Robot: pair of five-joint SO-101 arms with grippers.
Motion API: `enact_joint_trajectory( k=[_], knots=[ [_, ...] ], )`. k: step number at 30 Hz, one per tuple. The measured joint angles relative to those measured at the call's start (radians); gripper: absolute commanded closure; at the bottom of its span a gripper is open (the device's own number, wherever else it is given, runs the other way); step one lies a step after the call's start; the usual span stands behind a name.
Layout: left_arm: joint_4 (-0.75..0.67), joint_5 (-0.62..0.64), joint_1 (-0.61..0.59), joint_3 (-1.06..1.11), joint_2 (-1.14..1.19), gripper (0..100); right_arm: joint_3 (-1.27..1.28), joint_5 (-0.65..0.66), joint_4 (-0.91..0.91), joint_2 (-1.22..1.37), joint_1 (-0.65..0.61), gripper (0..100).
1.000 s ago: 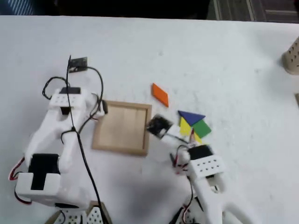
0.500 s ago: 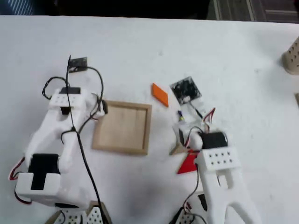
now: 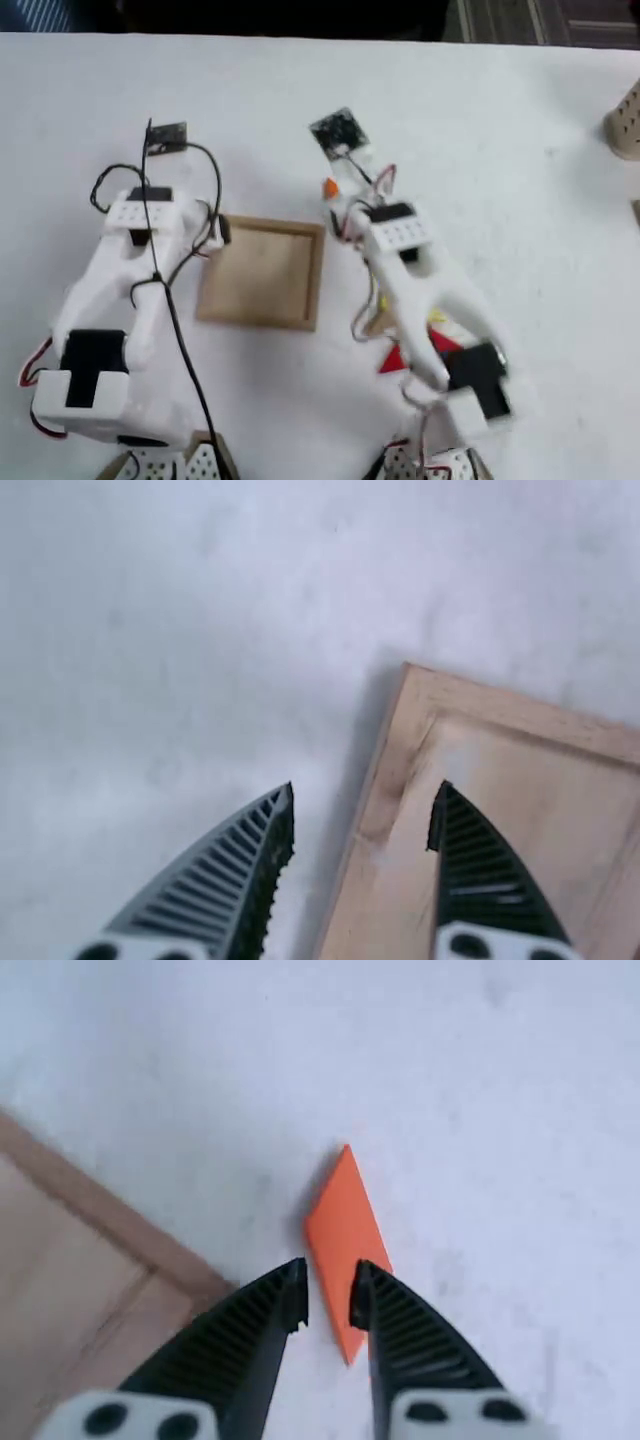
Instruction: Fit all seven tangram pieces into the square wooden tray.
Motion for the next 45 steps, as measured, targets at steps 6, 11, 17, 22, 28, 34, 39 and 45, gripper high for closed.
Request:
enact_joint_trajectory(
  k=[6, 11, 17, 22, 28, 34, 39, 45],
  knots=[
    [0.000, 0.000, 0.000, 0.000, 0.000, 77, -0.242, 0.000, -0.026, 0.292, -0.008, 98.1],
    [0.000, 0.000, 0.000, 0.000, 0.000, 77, -0.339, 0.129, 0.074, 0.350, 0.008, 98.1],
    [0.000, 0.000, 0.000, 0.000, 0.000, 77, -0.365, 0.262, 0.169, 0.350, 0.040, 98.1],
    [0.000, 0.000, 0.000, 0.000, 0.000, 77, -0.381, 0.273, 0.255, 0.345, 0.080, 98.1],
    [0.000, 0.000, 0.000, 0.000, 0.000, 77, -0.330, 0.275, 0.338, 0.295, 0.147, 98.1],
    [0.000, 0.000, 0.000, 0.000, 0.000, 77, -0.135, 0.275, 0.322, 0.146, 0.170, 98.1],
    [0.000, 0.000, 0.000, 0.000, 0.000, 77, -0.009, 0.252, 0.293, 0.020, 0.235, 93.4],
    [0.000, 0.000, 0.000, 0.000, 0.000, 77, 0.011, 0.259, 0.322, -0.041, 0.358, 75.0]
  ],
)
